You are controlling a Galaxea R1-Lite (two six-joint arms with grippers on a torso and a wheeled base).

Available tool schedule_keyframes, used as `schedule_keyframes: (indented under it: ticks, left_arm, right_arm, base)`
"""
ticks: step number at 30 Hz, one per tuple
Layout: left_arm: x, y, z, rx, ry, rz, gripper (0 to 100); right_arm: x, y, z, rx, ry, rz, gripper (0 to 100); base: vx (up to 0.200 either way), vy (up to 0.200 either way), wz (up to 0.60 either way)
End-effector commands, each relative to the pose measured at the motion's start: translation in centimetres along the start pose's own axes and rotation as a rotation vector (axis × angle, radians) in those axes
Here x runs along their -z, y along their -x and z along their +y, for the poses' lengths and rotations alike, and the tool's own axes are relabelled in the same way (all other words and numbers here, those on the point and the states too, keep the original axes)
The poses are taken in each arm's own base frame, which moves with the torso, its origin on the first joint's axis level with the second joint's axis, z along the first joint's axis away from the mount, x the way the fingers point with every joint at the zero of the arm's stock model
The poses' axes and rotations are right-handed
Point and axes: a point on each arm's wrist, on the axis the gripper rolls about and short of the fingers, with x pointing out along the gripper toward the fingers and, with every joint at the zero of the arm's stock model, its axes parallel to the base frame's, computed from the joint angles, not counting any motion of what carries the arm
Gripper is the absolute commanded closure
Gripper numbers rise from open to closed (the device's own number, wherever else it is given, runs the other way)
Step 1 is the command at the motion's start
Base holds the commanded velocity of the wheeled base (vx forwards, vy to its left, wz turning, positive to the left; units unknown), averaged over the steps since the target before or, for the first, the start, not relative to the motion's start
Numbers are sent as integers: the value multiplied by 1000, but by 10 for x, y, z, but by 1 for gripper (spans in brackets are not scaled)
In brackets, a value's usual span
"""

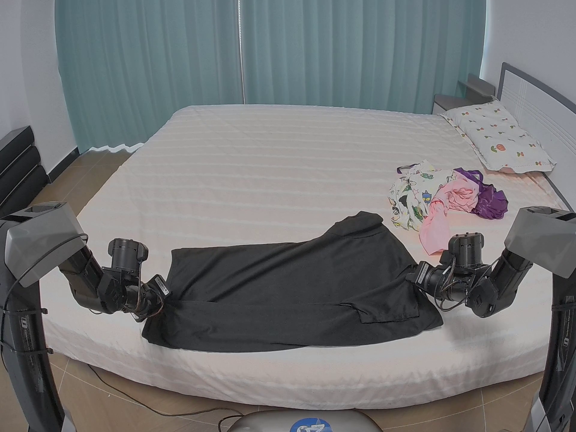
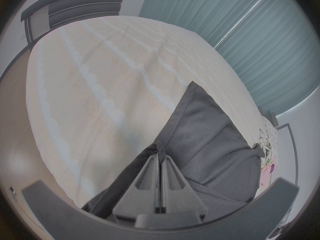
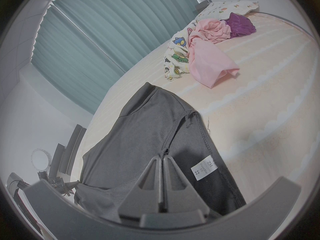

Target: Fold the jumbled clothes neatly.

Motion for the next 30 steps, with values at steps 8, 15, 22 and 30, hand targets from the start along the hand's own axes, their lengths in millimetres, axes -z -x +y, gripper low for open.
schedule_keyframes:
  ticks: [8, 15, 22, 30]
  left_arm:
    - [3, -4, 0, -5, 11, 9, 0]
    - [4, -1, -1, -2, 8, 11, 0]
    - [-1, 15, -6, 25, 4, -14, 0]
    - [-4, 17, -4, 22, 5, -23, 0]
  right_arm:
    - [2, -12, -2, 19, -38, -13, 0]
    - [2, -9, 0, 15, -52, -14, 0]
    - [-18, 11, 9, -5, -113, -70, 0]
    - [-23, 25, 2, 17, -127, -79, 0]
  base:
    - [0, 0, 0]
    - [0, 0, 0]
    - [0, 0, 0]
    - [0, 0, 0]
